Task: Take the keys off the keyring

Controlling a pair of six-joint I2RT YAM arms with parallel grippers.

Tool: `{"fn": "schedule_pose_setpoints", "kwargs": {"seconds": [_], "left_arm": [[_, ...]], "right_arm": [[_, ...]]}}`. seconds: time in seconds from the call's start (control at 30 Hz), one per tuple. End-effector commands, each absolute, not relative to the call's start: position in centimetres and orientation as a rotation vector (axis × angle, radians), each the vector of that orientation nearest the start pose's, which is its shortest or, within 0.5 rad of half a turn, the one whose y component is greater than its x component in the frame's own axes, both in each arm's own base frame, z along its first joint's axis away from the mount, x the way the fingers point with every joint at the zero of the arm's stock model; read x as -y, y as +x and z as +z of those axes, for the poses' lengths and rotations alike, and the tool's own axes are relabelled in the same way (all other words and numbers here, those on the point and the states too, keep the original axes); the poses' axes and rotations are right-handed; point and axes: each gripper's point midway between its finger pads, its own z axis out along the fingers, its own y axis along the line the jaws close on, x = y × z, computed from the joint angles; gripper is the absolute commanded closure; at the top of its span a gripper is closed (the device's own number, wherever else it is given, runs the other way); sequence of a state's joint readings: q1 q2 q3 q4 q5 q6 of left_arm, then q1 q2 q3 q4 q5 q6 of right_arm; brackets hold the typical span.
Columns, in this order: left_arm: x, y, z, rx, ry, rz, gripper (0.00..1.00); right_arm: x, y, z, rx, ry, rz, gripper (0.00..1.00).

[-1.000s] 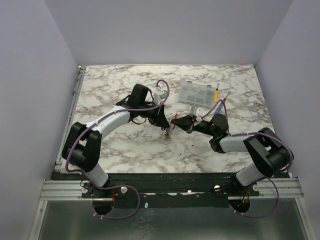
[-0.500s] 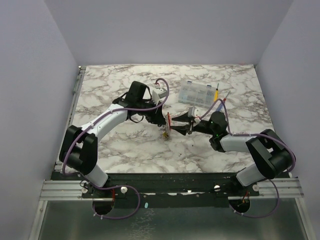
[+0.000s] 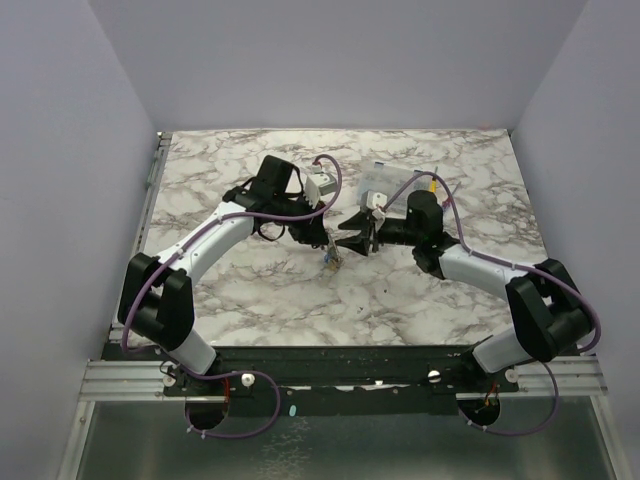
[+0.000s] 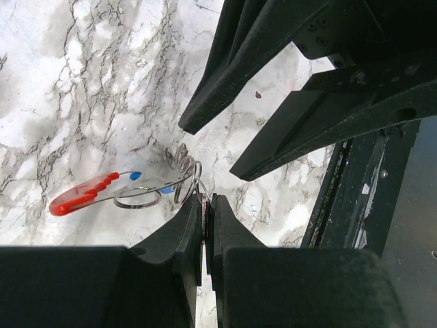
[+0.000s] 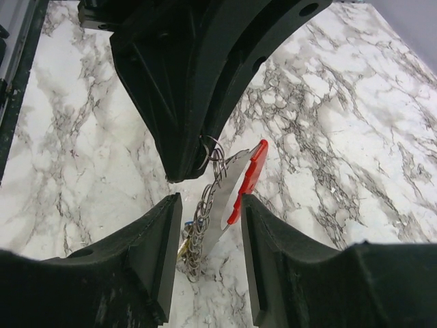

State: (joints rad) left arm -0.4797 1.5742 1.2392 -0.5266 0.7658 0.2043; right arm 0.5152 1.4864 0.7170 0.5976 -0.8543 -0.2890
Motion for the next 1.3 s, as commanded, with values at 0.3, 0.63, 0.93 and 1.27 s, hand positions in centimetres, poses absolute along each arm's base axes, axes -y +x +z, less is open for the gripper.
{"fn": "schedule_pose_setpoints", "kwargs": {"seconds": [0.3, 0.63, 0.93, 1.27], "left_arm": [[28.0, 27.9, 18.1, -2.045, 1.166, -1.035, 1.00], [28.2, 27.8, 18.0, -2.052, 1.166, -1.048, 1.00], [28.3, 27.4, 17.6, -2.061, 1.172, -1.057, 1.00], [28.2, 27.2, 17.5, -2.069, 1.168, -1.065, 1.00]], "right_arm": [[-31.1, 29.4, 17.9, -1.311, -1.314, 0.882, 0.53], [-32.2, 29.4, 17.7, -1.298, -1.349, 0.865, 0.58], [-32.4, 30.0, 17.6, -1.295, -1.357, 0.825, 0.62], [-32.5, 30.5, 17.2, -1.283, -1.375, 0.776, 0.84]]}}
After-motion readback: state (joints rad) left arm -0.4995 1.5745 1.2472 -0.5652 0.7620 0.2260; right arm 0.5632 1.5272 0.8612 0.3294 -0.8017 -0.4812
